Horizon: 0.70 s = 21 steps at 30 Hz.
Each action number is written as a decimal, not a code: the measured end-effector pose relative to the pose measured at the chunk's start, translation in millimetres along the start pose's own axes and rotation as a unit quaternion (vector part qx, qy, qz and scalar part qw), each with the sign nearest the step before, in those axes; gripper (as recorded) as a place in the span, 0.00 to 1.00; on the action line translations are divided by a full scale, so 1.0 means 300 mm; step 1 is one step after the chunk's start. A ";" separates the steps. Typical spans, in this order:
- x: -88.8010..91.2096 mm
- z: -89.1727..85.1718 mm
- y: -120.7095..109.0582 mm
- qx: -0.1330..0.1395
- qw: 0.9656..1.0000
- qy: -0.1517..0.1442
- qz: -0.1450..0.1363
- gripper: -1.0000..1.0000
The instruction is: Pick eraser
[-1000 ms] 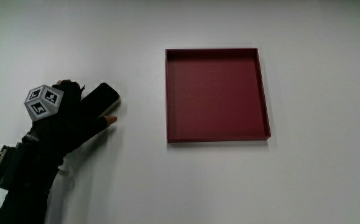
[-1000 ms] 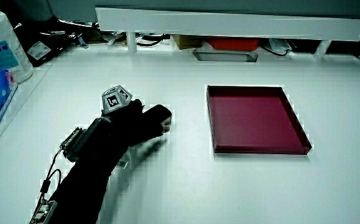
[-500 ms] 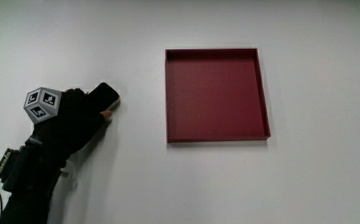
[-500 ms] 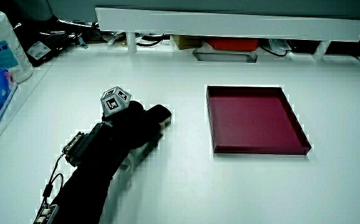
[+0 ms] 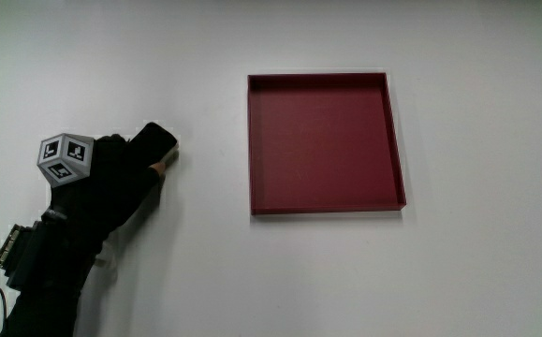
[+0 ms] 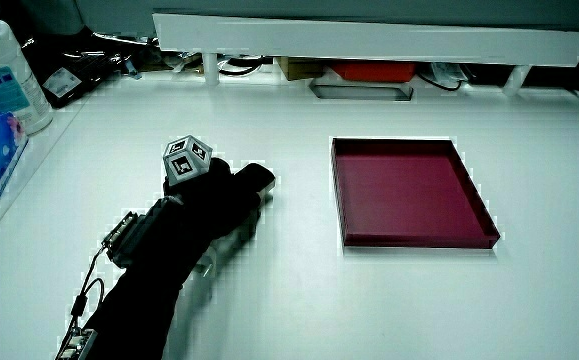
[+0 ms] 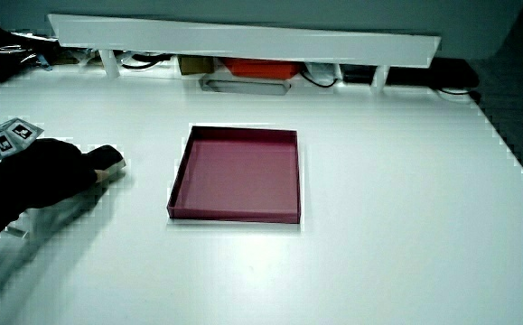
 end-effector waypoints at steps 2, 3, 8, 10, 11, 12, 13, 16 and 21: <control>0.006 -0.001 -0.006 0.021 1.000 0.016 -0.001 0.97; 0.004 -0.006 -0.004 0.024 1.000 0.018 -0.004 0.98; 0.005 0.019 -0.020 0.035 0.999 0.006 -0.013 1.00; 0.023 0.041 -0.027 0.039 0.999 0.002 -0.018 1.00; 0.026 0.044 -0.022 0.031 0.999 -0.002 -0.024 1.00; 0.044 0.060 -0.033 0.032 0.999 -0.004 -0.032 1.00; 0.052 0.070 -0.036 0.037 0.999 -0.002 -0.038 1.00; 0.102 0.105 -0.059 0.041 0.997 -0.018 -0.064 1.00; 0.215 0.125 -0.077 0.049 0.992 -0.057 -0.097 1.00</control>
